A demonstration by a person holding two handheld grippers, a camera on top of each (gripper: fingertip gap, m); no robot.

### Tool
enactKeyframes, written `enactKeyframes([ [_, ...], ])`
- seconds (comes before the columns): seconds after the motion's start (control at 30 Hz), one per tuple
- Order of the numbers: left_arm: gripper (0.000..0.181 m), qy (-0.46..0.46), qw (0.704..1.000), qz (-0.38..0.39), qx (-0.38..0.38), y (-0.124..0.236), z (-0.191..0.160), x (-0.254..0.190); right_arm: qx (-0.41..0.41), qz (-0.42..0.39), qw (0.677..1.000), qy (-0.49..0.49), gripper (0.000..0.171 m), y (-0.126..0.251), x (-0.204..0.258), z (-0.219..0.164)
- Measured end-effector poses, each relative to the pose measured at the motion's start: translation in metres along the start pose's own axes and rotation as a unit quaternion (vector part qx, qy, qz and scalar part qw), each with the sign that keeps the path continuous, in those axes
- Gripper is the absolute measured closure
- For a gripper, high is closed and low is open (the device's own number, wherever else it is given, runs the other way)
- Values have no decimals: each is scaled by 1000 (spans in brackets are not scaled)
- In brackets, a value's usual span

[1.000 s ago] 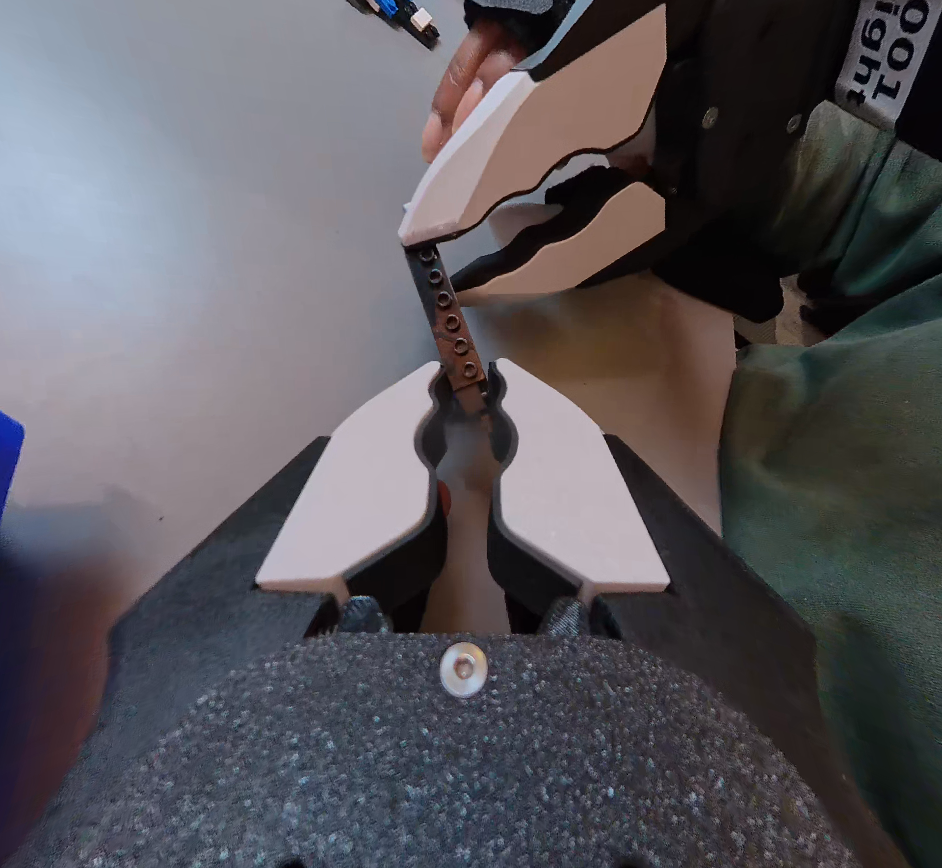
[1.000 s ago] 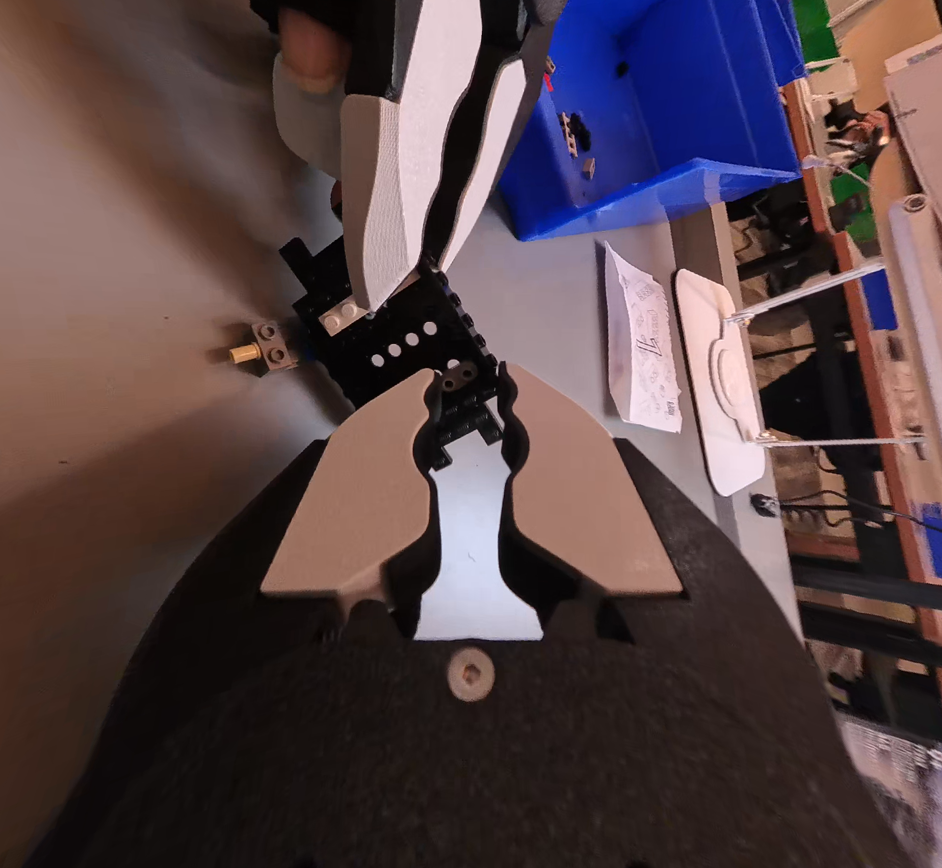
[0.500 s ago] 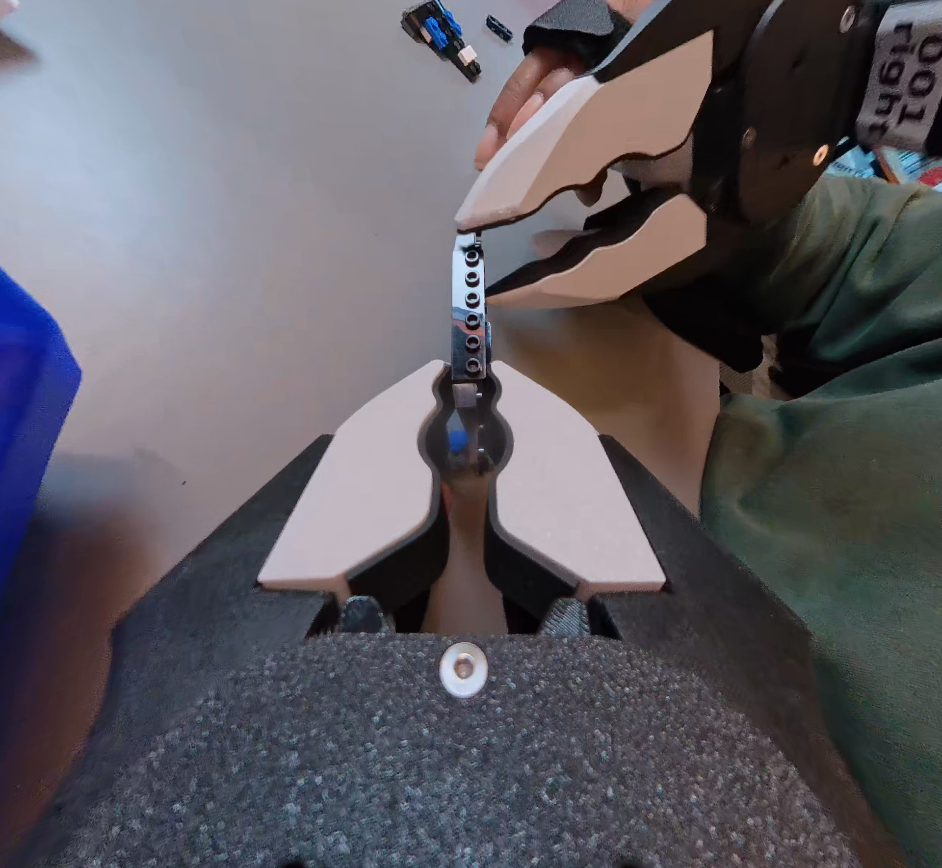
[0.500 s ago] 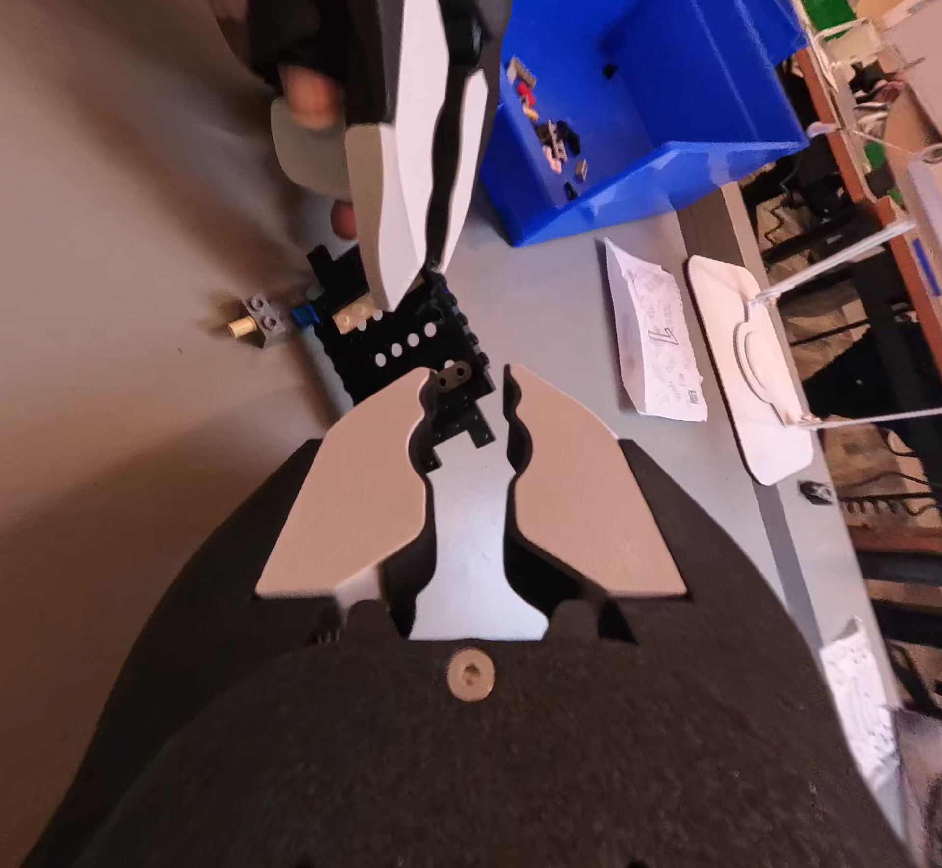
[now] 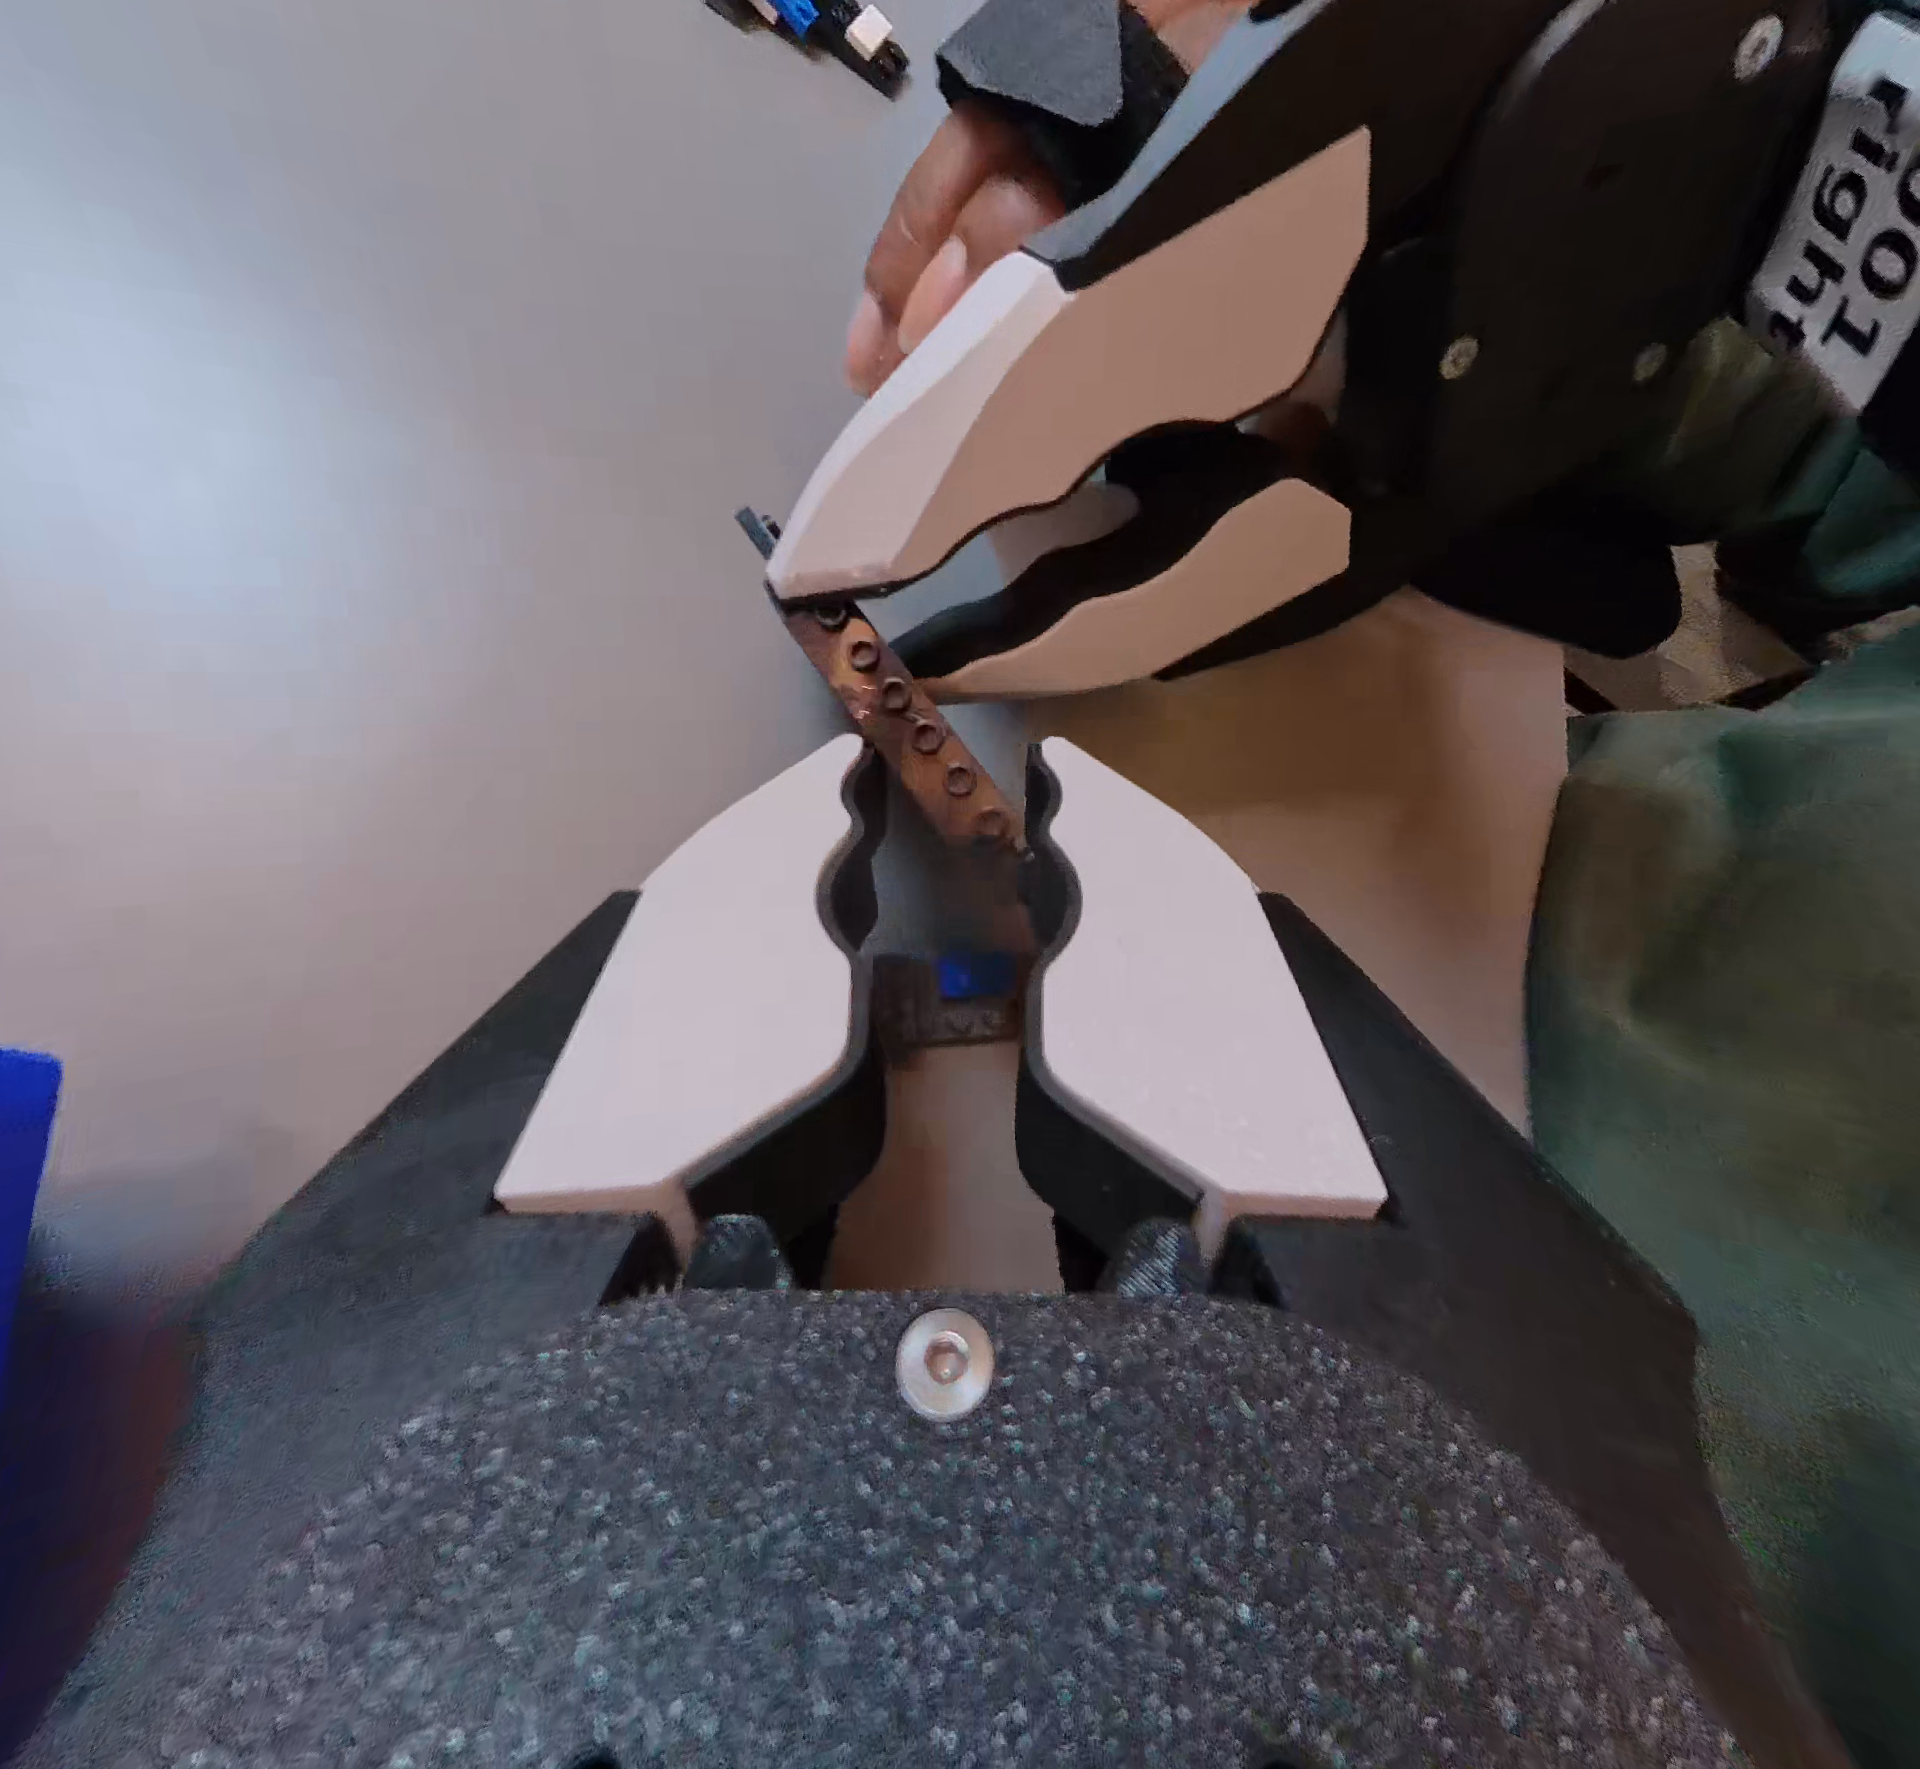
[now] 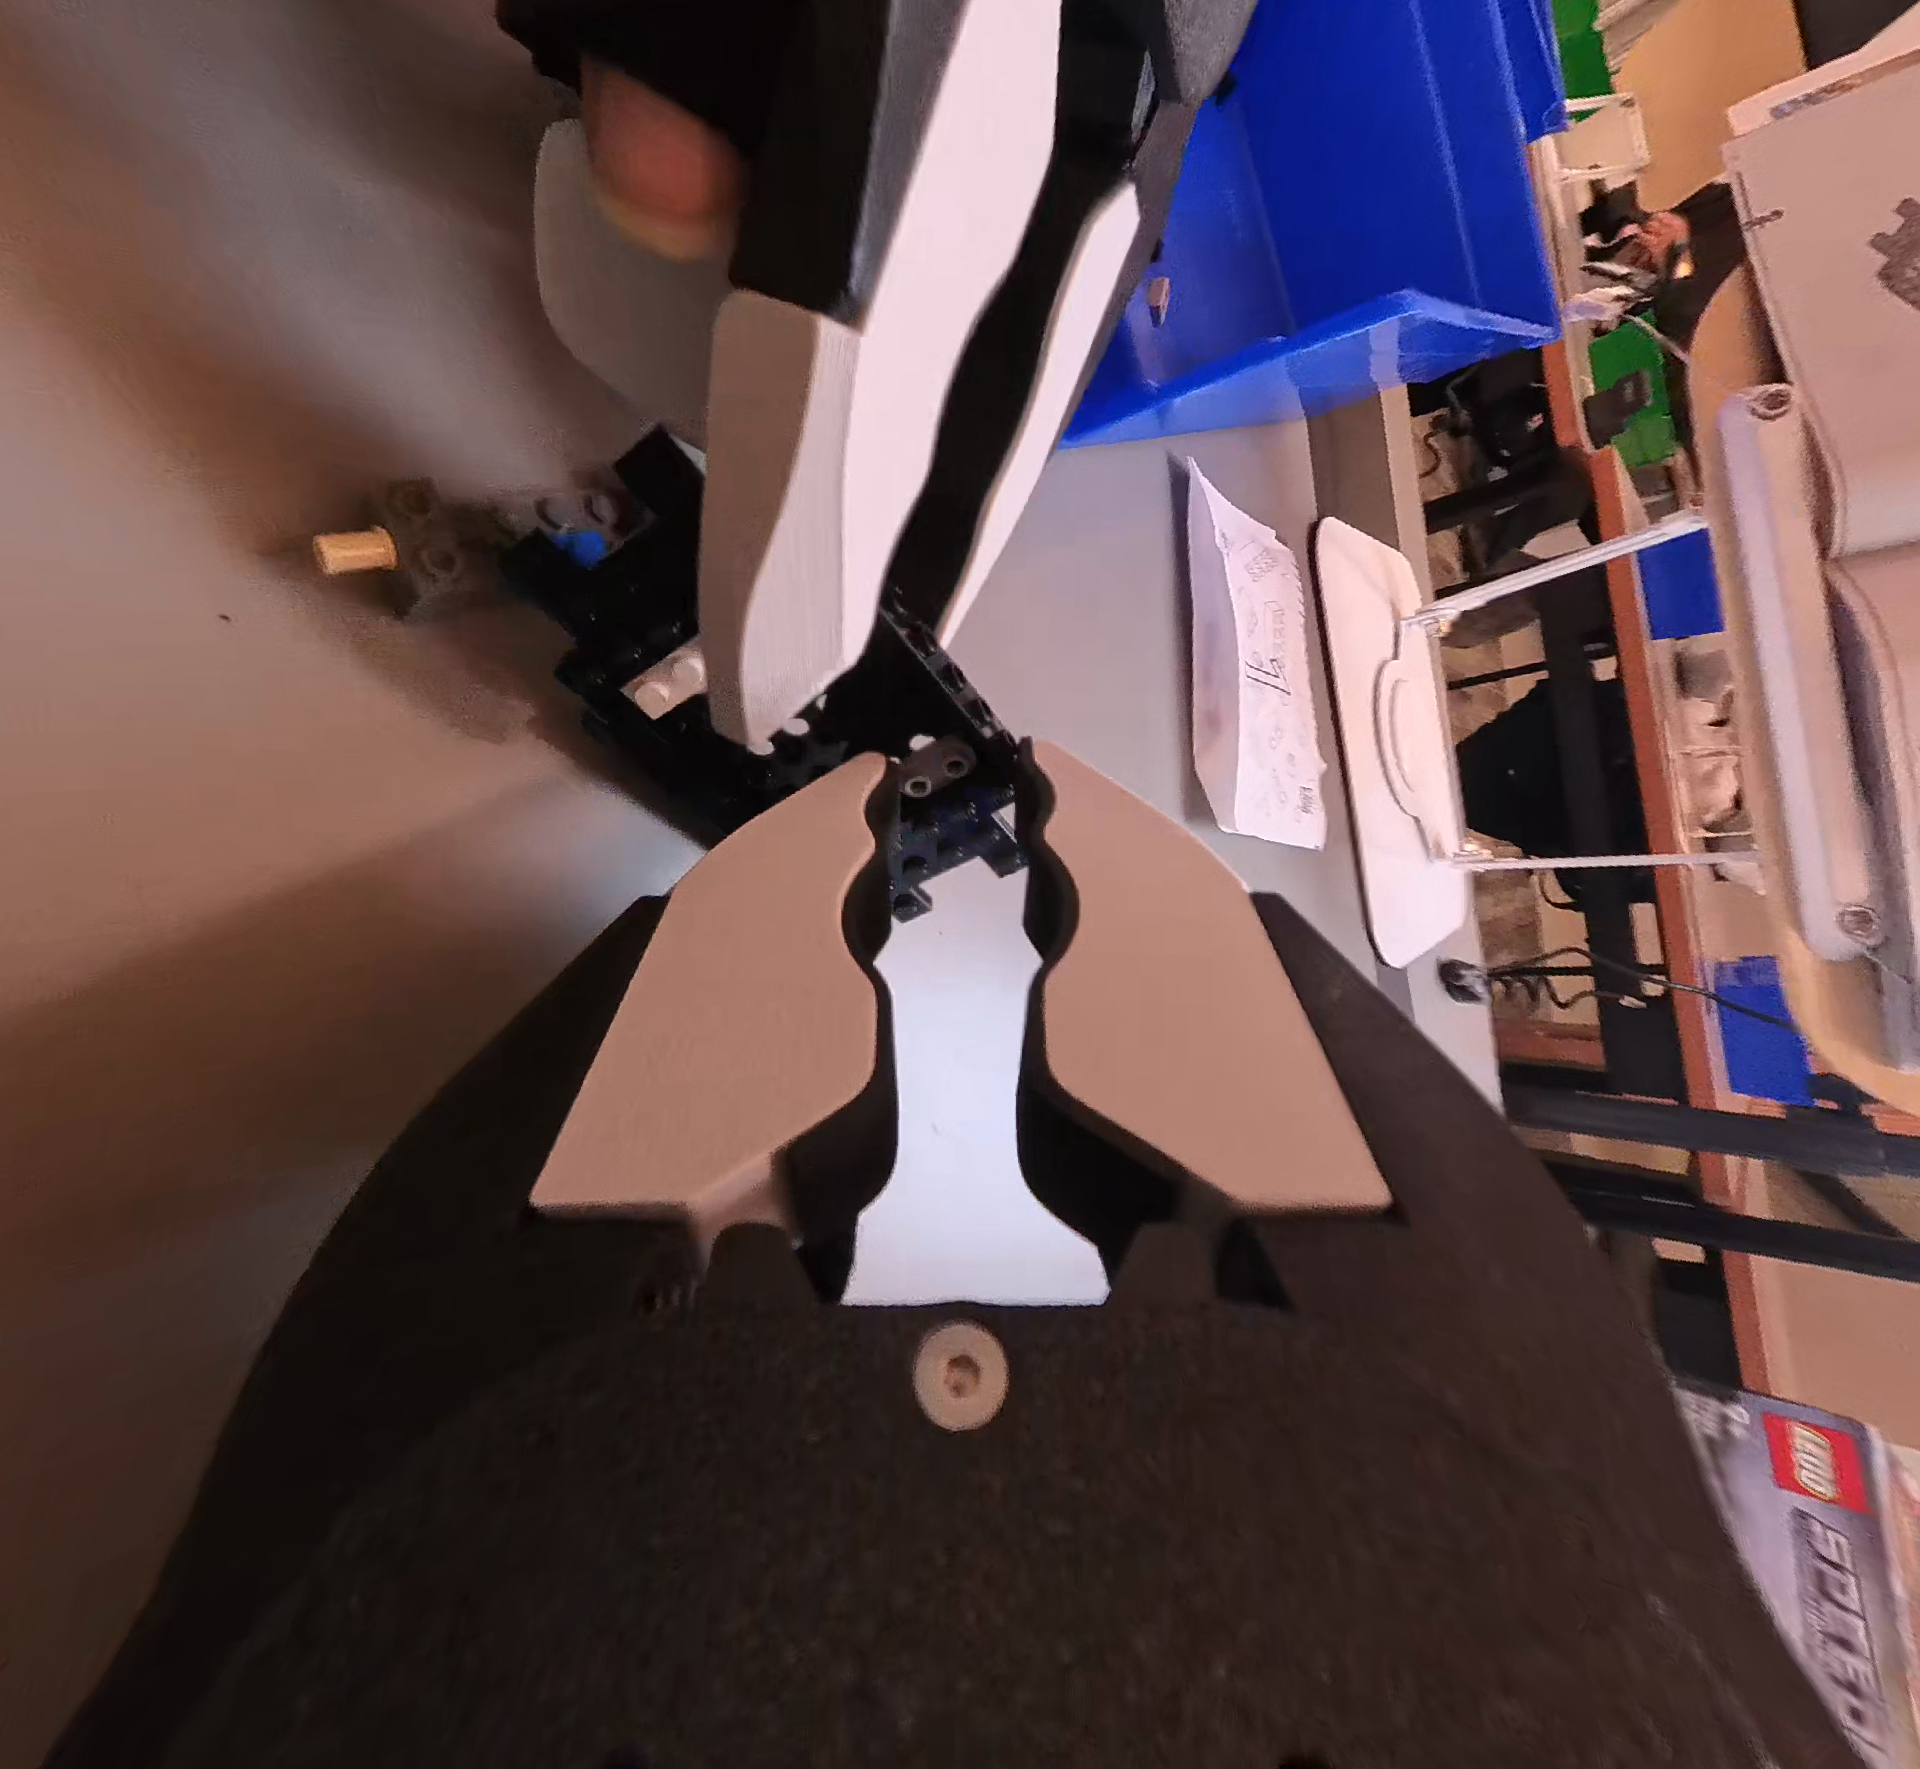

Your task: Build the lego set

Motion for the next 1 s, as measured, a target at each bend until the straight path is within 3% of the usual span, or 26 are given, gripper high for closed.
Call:
enactKeyframes([
  [0.23,161,-39,997,28,54,-3,6,0,-9,-33,999,18,151,0,5,-2],
  [0.37,163,-57,995,23,72,-3,7,0,-24,16,999,-42,152,3,-3,-5],
  [0.43,166,-70,994,13,86,-5,7,-1,-44,44,995,-73,165,8,-10,-4],
  [0.53,168,-43,996,10,82,-8,8,4,-47,75,991,-96,166,8,-17,-10],
  [0.63,173,-11,998,12,57,-4,8,10,-67,59,990,-112,166,13,-21,-8],
  [0.83,172,47,998,27,30,-4,2,14,-19,31,993,-111,151,9,-19,-15],
  [1.0,171,60,997,38,11,-6,3,11,-7,12,992,-126,151,4,-16,-15],
])
Point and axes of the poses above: each gripper's, where its closed fingertips meet, y back along the fingers, z out of its top, x = y × z across the jaws, the point moved 10 cm from there along y, back along the fingers, and after that the axes turned 13 degrees about -y, right-handed, at the moved point
